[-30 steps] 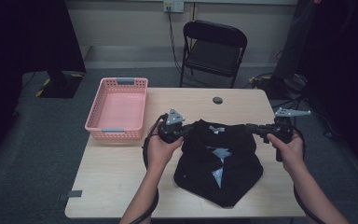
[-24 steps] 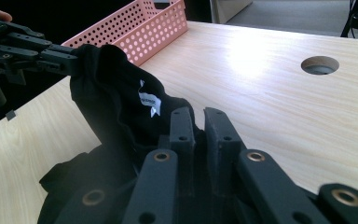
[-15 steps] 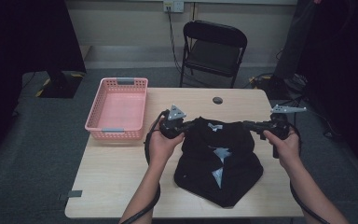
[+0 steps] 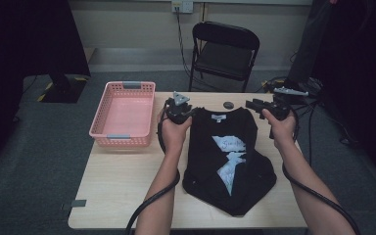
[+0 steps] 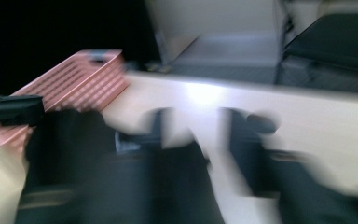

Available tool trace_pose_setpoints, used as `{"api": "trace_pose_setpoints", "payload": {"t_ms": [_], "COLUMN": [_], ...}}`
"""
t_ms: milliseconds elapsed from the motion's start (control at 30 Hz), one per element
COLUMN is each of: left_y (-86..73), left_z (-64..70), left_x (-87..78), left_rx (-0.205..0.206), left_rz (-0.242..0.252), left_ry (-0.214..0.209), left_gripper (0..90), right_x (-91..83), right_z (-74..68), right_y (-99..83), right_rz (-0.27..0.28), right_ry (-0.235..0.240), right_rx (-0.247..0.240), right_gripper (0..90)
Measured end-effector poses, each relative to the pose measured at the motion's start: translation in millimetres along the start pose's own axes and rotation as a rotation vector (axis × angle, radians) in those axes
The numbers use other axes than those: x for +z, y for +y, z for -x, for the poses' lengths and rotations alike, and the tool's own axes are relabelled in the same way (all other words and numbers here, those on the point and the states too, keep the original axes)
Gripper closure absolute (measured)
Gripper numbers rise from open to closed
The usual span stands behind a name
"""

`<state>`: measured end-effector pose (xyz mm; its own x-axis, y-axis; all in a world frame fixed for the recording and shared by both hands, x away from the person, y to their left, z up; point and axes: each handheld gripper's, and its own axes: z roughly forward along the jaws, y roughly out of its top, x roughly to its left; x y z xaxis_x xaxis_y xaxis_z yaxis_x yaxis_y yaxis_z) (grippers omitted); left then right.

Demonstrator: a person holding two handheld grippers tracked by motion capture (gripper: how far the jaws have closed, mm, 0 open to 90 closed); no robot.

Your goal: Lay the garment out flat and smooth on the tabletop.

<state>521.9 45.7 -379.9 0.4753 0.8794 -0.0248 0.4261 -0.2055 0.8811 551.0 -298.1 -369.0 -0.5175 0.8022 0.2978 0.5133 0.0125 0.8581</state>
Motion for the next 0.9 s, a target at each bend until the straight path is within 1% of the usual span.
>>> {"api": "trace_pose_setpoints", "payload": {"t_ms": [33, 67, 100, 133, 200, 233, 267, 300, 333, 400, 433, 467, 500, 533, 567, 600, 633, 667, 700, 733, 767, 867, 900], "left_y": [-0.2, -0.2, -4.4, -4.4, -10.7, -17.0, -17.0, -20.2, -23.0, -28.6, -34.6, -37.9, -37.9, -41.5, -48.3, -48.3, -55.1, -58.2, -61.0, -61.0, -63.9, -71.3, -76.0], "left_z": [1.5, 1.5, 6.5, 6.5, 13.2, 19.9, 19.9, 23.0, 25.7, 31.5, 37.9, 41.1, 41.1, 44.4, 50.4, 50.4, 56.1, 58.4, 60.3, 60.3, 62.0, 65.1, 67.3], "left_x": [-1.8, -1.8, -5.4, -5.4, -10.7, -16.9, -16.9, -20.4, -24.0, -30.7, -37.4, -40.5, -40.5, -43.1, -48.0, -48.0, -51.8, -53.5, -55.1, -55.1, -56.3, -59.0, -61.0], "left_rx": [0.019, 0.019, 0.049, 0.049, 0.058, 0.062, 0.062, 0.059, 0.053, 0.041, 0.031, 0.031, 0.031, 0.03, 0.032, 0.032, 0.023, 0.024, 0.03, 0.03, 0.03, 0.031, 0.03], "left_rz": [0.006, 0.006, -0.01, -0.01, -0.03, -0.043, -0.043, -0.044, -0.037, -0.036, -0.032, -0.036, -0.036, -0.04, -0.042, -0.042, -0.045, -0.045, -0.045, -0.045, -0.046, -0.048, -0.048], "left_ry": [-0.005, -0.005, -0.035, -0.035, -0.064, -0.095, -0.095, -0.109, -0.122, -0.144, -0.159, -0.17, -0.17, -0.182, -0.198, -0.198, -0.218, -0.231, -0.238, -0.238, -0.243, -0.259, -0.267], "left_gripper": [33.1, 31.0, 27.6, 23.8, 19.6, 17.9, 16.3, 16.3, 16.1, 15.8, 15.8, 15.8, 15.8, 15.8, 15.8, 15.8, 15.8, 15.8, 15.8, 15.8, 15.8, 15.8, 15.8], "right_x": [0.3, 0.3, -2.2, -5.2, -11.6, -15.8, -15.8, -20.3, -24.9, -34.1, -43.4, -47.5, -51.4, -51.4, -57.3, -60.0, -62.1, -64.1, -65.5, -65.5, -68.2, -72.8, -74.6], "right_z": [-8.9, -8.9, -15.5, -17.2, -20.8, -23.5, -23.5, -26.4, -29.5, -34.1, -39.3, -41.3, -43.5, -43.5, -48.0, -50.3, -52.0, -53.3, -54.2, -54.2, -55.3, -55.3, -54.9], "right_y": [-0.8, -0.8, -6.6, -10.5, -19.6, -24.2, -24.2, -28.4, -32.4, -39.5, -47.4, -51.8, -56.8, -56.8, -67.0, -72.2, -77.4, -82.8, -87.8, -87.8, -96.2, -106.1, -108.9], "right_rz": [-0.041, -0.041, -0.084, -0.096, -0.13, -0.136, -0.136, -0.144, -0.15, -0.161, -0.152, -0.154, -0.153, -0.153, -0.172, -0.177, -0.185, -0.191, -0.196, -0.196, -0.208, -0.216, -0.218], "right_ry": [-0.007, -0.007, 0.003, 0.002, 0.024, 0.017, 0.017, 0.007, 0.003, 0.015, 0.017, 0.026, 0.026, 0.026, 0.022, 0.012, 0.012, 0.018, 0.026, 0.026, 0.026, 0.015, 0.012], "right_rx": [-0.082, -0.082, -0.153, -0.16, -0.172, -0.189, -0.189, -0.208, -0.213, -0.208, -0.192, -0.188, -0.185, -0.185, -0.197, -0.202, -0.206, -0.205, -0.202, -0.202, -0.204, -0.213, -0.214], "right_gripper": [33.5, 33.5, 21.2, 18.7, 13.6, 13.3, 13.3, 12.3, 11.2, 11.5, 11.5, 11.4, 11.4, 11.4, 11.4, 11.4, 11.4, 11.4, 11.4, 11.4, 11.4, 11.5, 11.5]}}
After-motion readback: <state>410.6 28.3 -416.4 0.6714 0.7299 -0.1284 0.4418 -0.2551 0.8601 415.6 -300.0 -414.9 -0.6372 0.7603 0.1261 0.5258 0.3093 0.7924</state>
